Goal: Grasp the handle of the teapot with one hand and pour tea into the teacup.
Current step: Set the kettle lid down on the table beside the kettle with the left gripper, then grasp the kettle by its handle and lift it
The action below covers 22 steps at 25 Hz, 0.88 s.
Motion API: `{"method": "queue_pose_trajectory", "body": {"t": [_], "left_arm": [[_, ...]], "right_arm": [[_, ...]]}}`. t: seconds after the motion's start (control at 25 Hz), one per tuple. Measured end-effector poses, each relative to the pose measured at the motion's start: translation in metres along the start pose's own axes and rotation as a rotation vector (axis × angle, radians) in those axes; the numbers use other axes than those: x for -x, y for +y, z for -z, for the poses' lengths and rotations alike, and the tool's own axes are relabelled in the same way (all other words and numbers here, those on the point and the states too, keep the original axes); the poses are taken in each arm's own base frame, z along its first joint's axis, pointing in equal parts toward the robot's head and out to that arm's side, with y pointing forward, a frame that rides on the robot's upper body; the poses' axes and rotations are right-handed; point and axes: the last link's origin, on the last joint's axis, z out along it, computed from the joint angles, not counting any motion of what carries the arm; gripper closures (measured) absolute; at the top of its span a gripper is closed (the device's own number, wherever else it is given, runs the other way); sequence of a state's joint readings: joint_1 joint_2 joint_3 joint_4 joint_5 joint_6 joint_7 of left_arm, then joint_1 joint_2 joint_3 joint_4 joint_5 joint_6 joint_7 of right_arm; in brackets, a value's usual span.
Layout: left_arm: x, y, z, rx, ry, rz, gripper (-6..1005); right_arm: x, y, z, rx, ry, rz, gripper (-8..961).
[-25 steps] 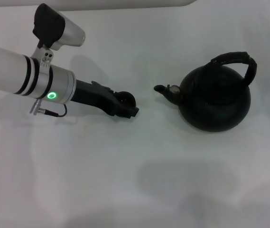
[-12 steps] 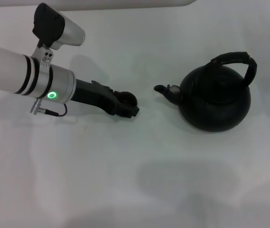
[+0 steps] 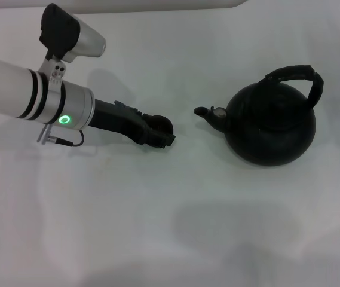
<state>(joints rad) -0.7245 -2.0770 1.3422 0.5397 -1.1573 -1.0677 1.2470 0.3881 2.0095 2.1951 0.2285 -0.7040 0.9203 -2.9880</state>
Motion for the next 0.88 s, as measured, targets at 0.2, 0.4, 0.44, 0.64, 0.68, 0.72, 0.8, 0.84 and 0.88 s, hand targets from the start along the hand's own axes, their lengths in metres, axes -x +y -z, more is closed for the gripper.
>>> {"method": "queue_pose_trajectory", "body": {"t": [0.2, 0.4, 0.44, 0.64, 0.68, 0.72, 0.8, 0.84, 0.88], "left_arm": [[-0.001, -0.001, 0.006, -0.016, 0.028, -0.011, 179], [-0.002, -0.001, 0.014, -0.029, 0.062, -0.024, 145], [-0.001, -0.001, 0.015, -0.032, 0.070, -0.024, 137], [-0.003, 0.000, 0.028, -0.047, 0.156, -0.049, 122], [-0.004, 0.001, 0.031, -0.050, 0.185, -0.058, 122], [-0.004, 0.002, 0.036, -0.054, 0.222, -0.066, 123], [-0.003, 0.003, 0.045, -0.063, 0.299, -0.083, 124], [-0.002, 0.004, 0.050, -0.071, 0.350, -0.093, 124], [0.001, 0.005, 0.056, -0.081, 0.404, -0.104, 124]], "right_arm": [[0.000, 0.000, 0.000, 0.000, 0.000, 0.000, 82], [0.000, 0.000, 0.000, 0.000, 0.000, 0.000, 82], [0.000, 0.000, 0.000, 0.000, 0.000, 0.000, 82], [0.000, -0.001, 0.000, -0.001, -0.001, 0.002, 82], [0.000, -0.001, 0.000, -0.001, -0.001, 0.002, 82], [0.000, -0.001, 0.000, -0.001, -0.001, 0.002, 82], [0.000, -0.002, 0.001, -0.003, 0.001, 0.004, 82], [0.000, -0.003, 0.001, -0.005, 0.001, 0.005, 82], [-0.001, -0.005, 0.002, -0.007, 0.002, 0.009, 82]]}}
